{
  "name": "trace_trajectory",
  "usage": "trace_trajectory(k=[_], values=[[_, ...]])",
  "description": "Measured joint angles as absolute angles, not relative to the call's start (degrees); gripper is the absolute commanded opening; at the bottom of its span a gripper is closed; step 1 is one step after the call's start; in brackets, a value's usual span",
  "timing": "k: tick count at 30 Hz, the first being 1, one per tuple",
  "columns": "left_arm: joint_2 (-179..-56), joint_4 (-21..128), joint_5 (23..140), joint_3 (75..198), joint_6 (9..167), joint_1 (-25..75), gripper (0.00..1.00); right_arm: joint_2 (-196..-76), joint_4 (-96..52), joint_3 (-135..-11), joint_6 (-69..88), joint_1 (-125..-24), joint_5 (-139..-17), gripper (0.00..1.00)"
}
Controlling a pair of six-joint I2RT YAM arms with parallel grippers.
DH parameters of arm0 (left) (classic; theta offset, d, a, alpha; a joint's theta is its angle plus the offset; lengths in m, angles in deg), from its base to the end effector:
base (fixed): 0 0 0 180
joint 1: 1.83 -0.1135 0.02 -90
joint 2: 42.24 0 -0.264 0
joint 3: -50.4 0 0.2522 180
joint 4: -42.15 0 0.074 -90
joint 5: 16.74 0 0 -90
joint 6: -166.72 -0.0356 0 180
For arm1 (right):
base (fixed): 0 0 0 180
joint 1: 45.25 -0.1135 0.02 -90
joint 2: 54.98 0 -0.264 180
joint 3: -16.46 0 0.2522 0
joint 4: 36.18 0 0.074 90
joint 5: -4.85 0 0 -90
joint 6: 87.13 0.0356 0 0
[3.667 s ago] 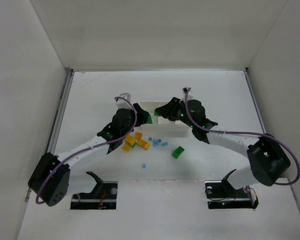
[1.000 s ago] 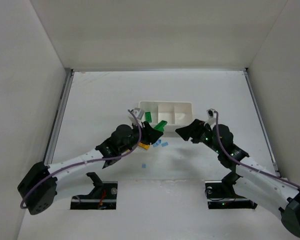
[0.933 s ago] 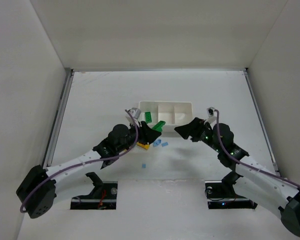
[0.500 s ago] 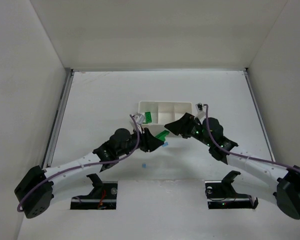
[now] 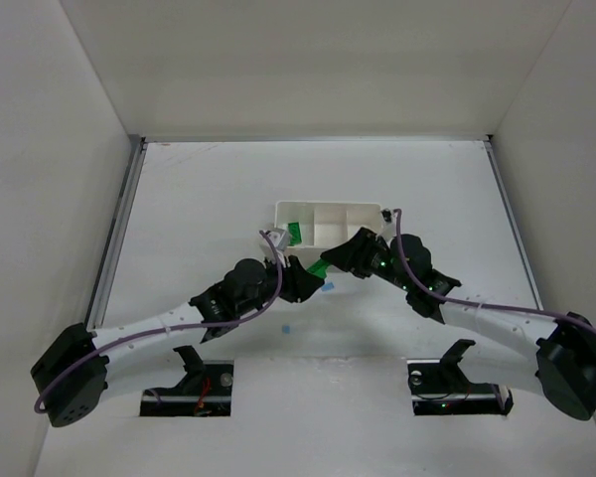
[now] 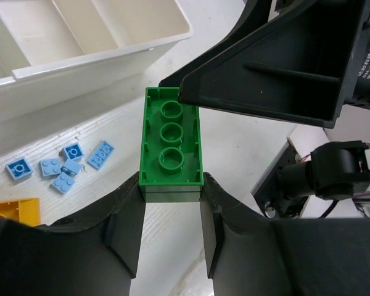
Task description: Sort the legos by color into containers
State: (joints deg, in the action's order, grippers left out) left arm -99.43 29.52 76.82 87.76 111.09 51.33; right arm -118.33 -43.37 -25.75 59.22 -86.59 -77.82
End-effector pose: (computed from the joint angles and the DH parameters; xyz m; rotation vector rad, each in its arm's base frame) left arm 0.1319 -0.1797 0.2361 0.3509 1.8115 -1.1662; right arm 0.1794 0.1639 0.2321 0.1635 2.0161 1.2746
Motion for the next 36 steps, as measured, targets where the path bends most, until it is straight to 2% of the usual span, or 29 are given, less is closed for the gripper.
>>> trace_trajectory(k=[8,19,25,29,36], values=[[-100.61,29.67,72.27,87.78,108.53,54.26,0.16,-119.62,-45.12,-25.75,60.71,-87.07,-77.82,0.50],[-100.57,29.81,67.44,87.93,105.62,55.94,0.16,-121.57,-45.19,-25.75,61.83,-87.34,-77.82,0.49],[-100.57,29.76,65.41,88.07,104.57,56.27,0.16,-121.57,-45.19,-25.75,62.26,-87.45,-77.80,0.46],[-100.59,29.83,64.05,88.22,103.79,57.10,0.16,-121.92,-45.43,-25.82,62.76,-87.86,-77.76,0.41],[-101.59,29.78,62.28,88.31,102.43,58.22,0.15,-122.57,-45.73,-26.34,64.14,-88.08,-78.11,0.26]])
